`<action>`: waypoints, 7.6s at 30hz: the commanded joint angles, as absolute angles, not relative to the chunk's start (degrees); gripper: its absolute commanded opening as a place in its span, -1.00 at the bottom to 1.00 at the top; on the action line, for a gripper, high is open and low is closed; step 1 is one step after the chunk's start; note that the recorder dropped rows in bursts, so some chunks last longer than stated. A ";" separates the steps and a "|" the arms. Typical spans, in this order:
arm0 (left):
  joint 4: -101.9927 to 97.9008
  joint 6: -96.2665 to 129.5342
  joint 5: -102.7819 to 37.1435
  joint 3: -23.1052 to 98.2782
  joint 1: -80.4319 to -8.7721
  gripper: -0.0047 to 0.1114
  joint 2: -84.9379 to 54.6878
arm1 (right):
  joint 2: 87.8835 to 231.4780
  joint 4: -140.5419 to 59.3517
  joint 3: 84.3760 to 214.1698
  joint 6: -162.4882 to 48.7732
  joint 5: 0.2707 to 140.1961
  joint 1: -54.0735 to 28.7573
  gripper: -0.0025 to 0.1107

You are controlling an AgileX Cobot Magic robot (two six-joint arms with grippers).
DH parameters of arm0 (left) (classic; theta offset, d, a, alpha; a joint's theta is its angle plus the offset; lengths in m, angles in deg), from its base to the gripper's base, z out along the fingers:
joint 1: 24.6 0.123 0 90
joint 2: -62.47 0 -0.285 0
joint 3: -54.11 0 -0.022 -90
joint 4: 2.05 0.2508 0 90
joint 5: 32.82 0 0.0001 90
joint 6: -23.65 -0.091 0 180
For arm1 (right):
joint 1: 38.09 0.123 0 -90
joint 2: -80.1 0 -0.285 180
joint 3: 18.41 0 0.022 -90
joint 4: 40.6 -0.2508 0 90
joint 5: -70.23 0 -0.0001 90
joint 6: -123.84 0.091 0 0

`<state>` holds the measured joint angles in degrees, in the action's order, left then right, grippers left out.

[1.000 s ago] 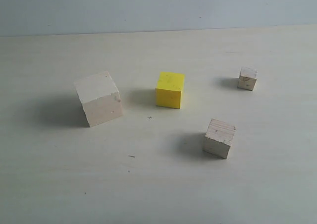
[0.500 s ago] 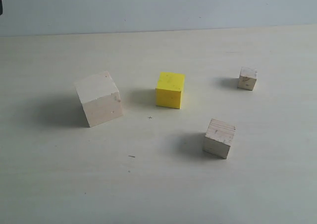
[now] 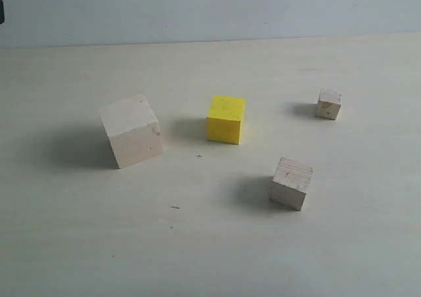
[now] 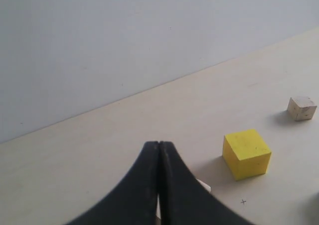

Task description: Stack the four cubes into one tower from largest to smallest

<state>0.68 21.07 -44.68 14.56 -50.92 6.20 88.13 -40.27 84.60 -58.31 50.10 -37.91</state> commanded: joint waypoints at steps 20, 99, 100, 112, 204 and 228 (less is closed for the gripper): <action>0.78 24.73 -65.75 44.84 -47.42 -0.92 -39.69 | 87.88 -40.29 84.38 -58.57 51.02 -37.78 -0.96; -13.73 20.21 -82.67 37.88 -47.58 -0.92 -42.30 | 87.88 -40.29 84.38 -58.57 51.02 -37.78 -0.96; -15.24 19.24 -81.89 36.92 -47.58 -0.92 -42.30 | 87.88 -40.29 84.38 -58.57 51.02 -37.78 -0.96; -25.32 13.07 -73.70 33.54 -47.58 -0.92 -43.66 | 87.88 -40.60 84.38 -58.47 51.02 -37.78 -0.96; -65.47 -13.86 -51.65 16.89 -57.44 -0.92 -38.66 | 87.88 -40.60 84.38 -58.57 50.88 -37.78 -0.96; -67.37 -13.65 -48.15 24.31 -60.56 -0.92 -48.05 | 87.88 -40.60 84.38 -58.57 50.98 -37.78 -0.96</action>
